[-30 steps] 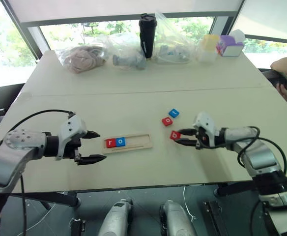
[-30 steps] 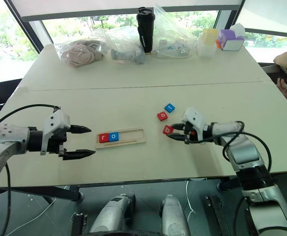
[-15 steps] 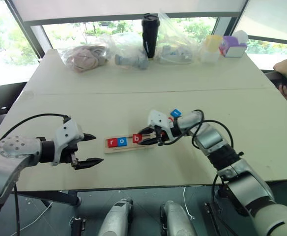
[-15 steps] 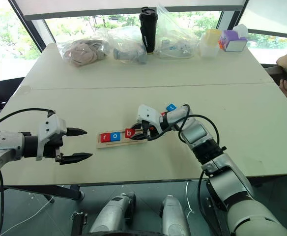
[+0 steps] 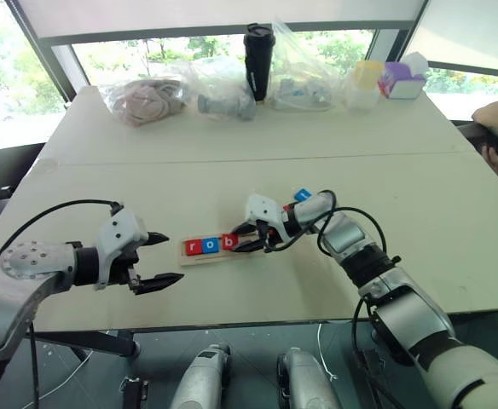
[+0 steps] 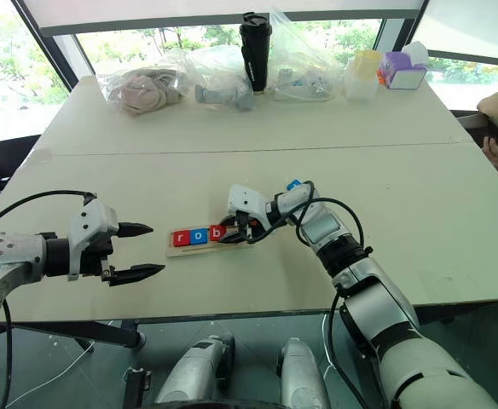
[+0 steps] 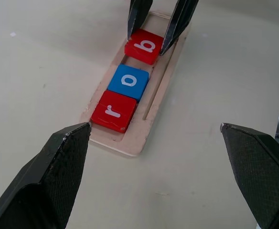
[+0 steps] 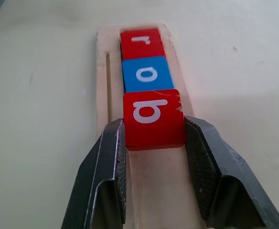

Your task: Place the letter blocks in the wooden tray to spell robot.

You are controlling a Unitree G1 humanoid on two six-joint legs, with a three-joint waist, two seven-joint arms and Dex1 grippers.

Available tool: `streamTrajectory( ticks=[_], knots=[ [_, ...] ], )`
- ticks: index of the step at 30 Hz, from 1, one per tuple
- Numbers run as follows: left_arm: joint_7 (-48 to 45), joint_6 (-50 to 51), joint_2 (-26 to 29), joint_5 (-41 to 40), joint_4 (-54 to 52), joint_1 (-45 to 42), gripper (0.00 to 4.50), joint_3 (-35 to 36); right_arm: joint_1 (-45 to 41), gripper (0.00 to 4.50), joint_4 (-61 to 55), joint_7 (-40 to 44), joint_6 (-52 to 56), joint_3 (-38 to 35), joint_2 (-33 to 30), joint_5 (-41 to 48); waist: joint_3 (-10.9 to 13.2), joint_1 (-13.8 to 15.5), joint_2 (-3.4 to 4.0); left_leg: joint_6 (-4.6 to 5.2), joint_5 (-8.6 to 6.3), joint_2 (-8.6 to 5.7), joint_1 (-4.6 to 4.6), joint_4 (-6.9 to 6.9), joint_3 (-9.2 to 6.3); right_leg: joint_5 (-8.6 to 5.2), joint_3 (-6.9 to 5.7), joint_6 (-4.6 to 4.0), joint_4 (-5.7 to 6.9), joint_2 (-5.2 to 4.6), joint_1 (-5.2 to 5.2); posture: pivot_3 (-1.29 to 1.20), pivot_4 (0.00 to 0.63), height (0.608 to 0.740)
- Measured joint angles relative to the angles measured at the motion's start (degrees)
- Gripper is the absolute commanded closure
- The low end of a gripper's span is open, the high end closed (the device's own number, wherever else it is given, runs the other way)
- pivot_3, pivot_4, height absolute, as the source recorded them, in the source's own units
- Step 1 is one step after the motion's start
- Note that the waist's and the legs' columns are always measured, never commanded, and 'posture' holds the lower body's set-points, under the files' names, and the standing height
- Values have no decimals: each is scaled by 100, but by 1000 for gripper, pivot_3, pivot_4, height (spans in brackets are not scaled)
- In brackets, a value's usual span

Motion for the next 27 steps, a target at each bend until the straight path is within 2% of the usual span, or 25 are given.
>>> streamTrajectory(
  ticks=[8, 10, 13, 14, 15, 22, 27],
  knots=[
    [124, 20, -57, -38, -9, 0, 0, -1, -64, 3345, 239, 28, -176, -8, 122, -125, 0, 6, 0, -6, -2, -1, 1, 0, 0, 0, 1, 0, 1, 1, -1, 0, 150, 740],
    [137, 22, -60, -40, -10, 0, 0, -1, -65, 2279, 284, 31, -203, -8, 123, -143, 0, 3, 0, -6, -1, -1, 0, -1, 0, 1, 1, 0, 1, 1, -1, 0, 150, 740],
    [150, 22, -63, -41, -10, 0, 0, -1, -71, 936, 300, 35, -245, -9, 125, -146, 0, -1, 0, -6, -1, -1, 1, -1, 0, 1, 1, 0, 2, 1, -1, 0, 150, 740],
    [153, 22, -69, -41, -10, 0, 0, -1, -80, 284, 325, 34, -266, -11, 123, -153, 0, 0, 0, -6, 0, -1, 1, -1, 0, 1, 1, 0, 2, 1, -1, 0, 150, 740],
    [155, 21, -72, -41, -10, -1, 0, -1, -84, 15, 337, 32, -276, -17, 122, -163, 0, 0, 0, -6, 0, -1, 1, -1, 0, 1, 1, 0, 2, 1, -1, 0, 150, 740],
    [160, 21, -105, -40, -10, -30, 0, -5, -98, 15, 381, -32, -265, -185, 114, -178, 0, 2, 0, -8, 0, -1, 1, -2, 0, 1, 1, 0, 2, 1, -1, 0, 150, 740],
    [200, 81, -193, -169, -41, -168, 0, -1, -193, 15, -17, -464, 243, -1002, -117, 212, 0, 45, 1, -8, 0, -3, 0, -1, -1, 1, 2, 0, 1, -1, 0, 0, 150, 740]
  ],
)
